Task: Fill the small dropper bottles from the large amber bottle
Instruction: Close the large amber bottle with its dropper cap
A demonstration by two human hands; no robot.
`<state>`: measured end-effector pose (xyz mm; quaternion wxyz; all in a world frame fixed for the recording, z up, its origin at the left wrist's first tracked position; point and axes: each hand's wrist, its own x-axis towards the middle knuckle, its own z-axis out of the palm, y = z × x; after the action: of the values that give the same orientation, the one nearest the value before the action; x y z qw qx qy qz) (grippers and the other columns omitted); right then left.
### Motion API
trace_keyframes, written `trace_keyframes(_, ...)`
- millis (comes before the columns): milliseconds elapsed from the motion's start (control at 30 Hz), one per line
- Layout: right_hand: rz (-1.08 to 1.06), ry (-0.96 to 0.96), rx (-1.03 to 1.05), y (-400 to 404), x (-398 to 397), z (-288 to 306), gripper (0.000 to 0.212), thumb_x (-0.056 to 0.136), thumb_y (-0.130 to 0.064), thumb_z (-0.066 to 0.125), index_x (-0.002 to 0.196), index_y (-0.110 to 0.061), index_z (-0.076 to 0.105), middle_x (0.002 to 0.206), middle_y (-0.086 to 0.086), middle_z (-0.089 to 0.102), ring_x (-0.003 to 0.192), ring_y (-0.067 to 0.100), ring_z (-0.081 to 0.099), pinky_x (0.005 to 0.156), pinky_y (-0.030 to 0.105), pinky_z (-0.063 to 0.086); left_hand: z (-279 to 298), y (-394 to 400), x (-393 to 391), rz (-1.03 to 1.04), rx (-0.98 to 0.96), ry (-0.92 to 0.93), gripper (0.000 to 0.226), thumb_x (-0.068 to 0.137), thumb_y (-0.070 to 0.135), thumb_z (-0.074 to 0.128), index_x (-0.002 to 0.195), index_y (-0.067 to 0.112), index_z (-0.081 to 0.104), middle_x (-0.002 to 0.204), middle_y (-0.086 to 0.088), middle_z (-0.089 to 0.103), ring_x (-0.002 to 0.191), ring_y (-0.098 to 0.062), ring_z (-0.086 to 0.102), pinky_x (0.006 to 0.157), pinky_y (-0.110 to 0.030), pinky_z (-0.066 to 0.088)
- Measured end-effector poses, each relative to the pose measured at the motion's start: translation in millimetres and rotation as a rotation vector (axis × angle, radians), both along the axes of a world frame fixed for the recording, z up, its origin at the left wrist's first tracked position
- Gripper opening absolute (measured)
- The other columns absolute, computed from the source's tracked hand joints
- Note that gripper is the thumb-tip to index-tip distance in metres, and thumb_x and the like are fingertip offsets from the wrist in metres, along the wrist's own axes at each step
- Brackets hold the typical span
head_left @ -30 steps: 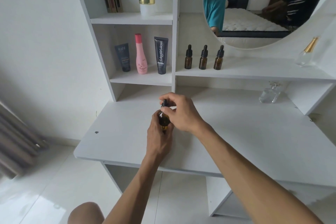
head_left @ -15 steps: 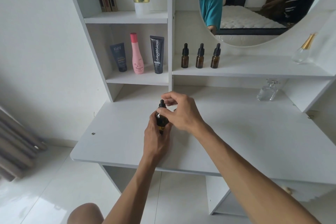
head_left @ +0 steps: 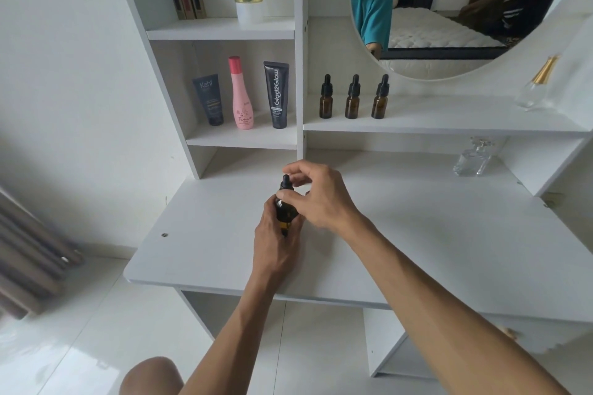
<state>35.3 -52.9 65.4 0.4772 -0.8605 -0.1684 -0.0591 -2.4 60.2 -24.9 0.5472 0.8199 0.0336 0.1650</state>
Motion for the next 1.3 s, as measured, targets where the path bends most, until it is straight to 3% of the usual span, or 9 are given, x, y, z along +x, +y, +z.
trace_keyframes(133, 0.031, 0.009, -0.013, -2.8, 0.0, -0.1, 0.043, 0.082, -0.021, 0.078, 0.123, -0.021, 0.066, 0.111, -0.005, 0.071, 0.103, 0.005, 0.064, 0.077, 0.01, 0.045, 0.2, 0.3, -0.8, -0.011, -0.012, -0.001, 0.038, 0.098, 0.017, 0.065, 0.127, 0.032, 0.045, 0.1, 0.018, 0.066, 0.083, 0.008, 0.063, 0.067, -0.006, 0.043)
trace_keyframes(200, 0.022, 0.002, -0.017, -3.5, 0.1, 0.2, 0.04, 0.083, -0.019, 0.076, 0.121, -0.021, 0.066, 0.109, -0.005, 0.072, 0.101, 0.006, 0.065, 0.077, 0.013, 0.046, 0.6, 0.1, -1.1, -0.009, -0.01, -0.006, 0.041, 0.098, 0.017, 0.065, 0.126, 0.036, 0.042, 0.1, 0.02, 0.065, 0.084, 0.01, 0.063, 0.068, -0.006, 0.044)
trace_keyframes(300, 0.0, -0.009, -0.02, -4.5, 0.4, 2.0, 0.04, 0.081, -0.025, 0.08, 0.118, -0.021, 0.068, 0.102, -0.006, 0.073, 0.097, 0.007, 0.066, 0.08, 0.019, 0.05, -0.8, -0.3, -0.6, 0.001, -0.016, -0.001, 0.039, 0.097, 0.019, 0.065, 0.13, 0.03, 0.046, 0.101, 0.017, 0.066, 0.085, 0.007, 0.064, 0.069, -0.006, 0.044)
trace_keyframes(400, 0.028, -0.01, -0.016, -5.9, 1.3, 3.4, 0.043, 0.081, -0.023, 0.079, 0.122, -0.021, 0.066, 0.11, -0.005, 0.072, 0.101, 0.007, 0.066, 0.081, 0.018, 0.051, -0.8, -0.3, -0.4, 0.004, -0.019, 0.0, 0.04, 0.096, 0.021, 0.065, 0.13, 0.031, 0.047, 0.101, 0.015, 0.067, 0.086, -0.002, 0.065, 0.068, -0.006, 0.043)
trace_keyframes(667, 0.036, -0.003, -0.019, -3.8, 1.0, 1.0, 0.044, 0.082, -0.022, 0.078, 0.124, -0.021, 0.066, 0.109, -0.004, 0.071, 0.101, 0.007, 0.065, 0.08, 0.016, 0.049, 0.2, -0.3, 0.0, -0.01, -0.01, 0.002, 0.038, 0.097, 0.017, 0.065, 0.13, 0.026, 0.047, 0.098, 0.019, 0.065, 0.082, 0.012, 0.061, 0.068, -0.006, 0.044)
trace_keyframes(800, 0.045, 0.003, -0.03, -3.3, 1.6, 0.5, 0.043, 0.084, -0.019, 0.076, 0.125, -0.021, 0.065, 0.11, -0.004, 0.072, 0.102, 0.007, 0.066, 0.081, 0.017, 0.049, 0.7, 0.4, -0.6, -0.01, 0.001, 0.003, 0.041, 0.098, 0.018, 0.065, 0.125, 0.037, 0.041, 0.1, 0.019, 0.065, 0.084, 0.015, 0.061, 0.07, -0.005, 0.044)
trace_keyframes(1000, 0.054, -0.004, -0.038, -3.2, 2.7, -0.7, 0.043, 0.084, -0.018, 0.075, 0.125, -0.022, 0.064, 0.112, -0.004, 0.072, 0.103, 0.007, 0.066, 0.08, 0.015, 0.048, 1.1, 0.2, -0.6, -0.013, -0.002, 0.001, 0.041, 0.098, 0.017, 0.064, 0.126, 0.036, 0.041, 0.101, 0.024, 0.063, 0.087, 0.016, 0.061, 0.07, -0.004, 0.044)
trace_keyframes(1133, 0.034, -0.011, -0.03, -3.5, 3.1, -0.5, 0.044, 0.081, -0.022, 0.079, 0.123, -0.022, 0.065, 0.105, -0.005, 0.072, 0.099, 0.008, 0.066, 0.08, 0.019, 0.051, 0.4, 0.2, -1.6, -0.008, -0.014, 0.001, 0.038, 0.098, 0.019, 0.064, 0.128, 0.032, 0.046, 0.101, 0.02, 0.067, 0.089, 0.007, 0.065, 0.071, -0.006, 0.045)
trace_keyframes(1300, 0.061, -0.01, -0.048, -4.1, 3.1, -0.2, 0.043, 0.083, -0.018, 0.075, 0.124, -0.022, 0.065, 0.111, -0.004, 0.073, 0.102, 0.007, 0.067, 0.078, 0.015, 0.047, 2.6, -0.6, -2.2, -0.012, -0.012, 0.008, 0.038, 0.098, 0.017, 0.063, 0.127, 0.033, 0.044, 0.099, 0.023, 0.064, 0.084, 0.018, 0.06, 0.07, -0.003, 0.042)
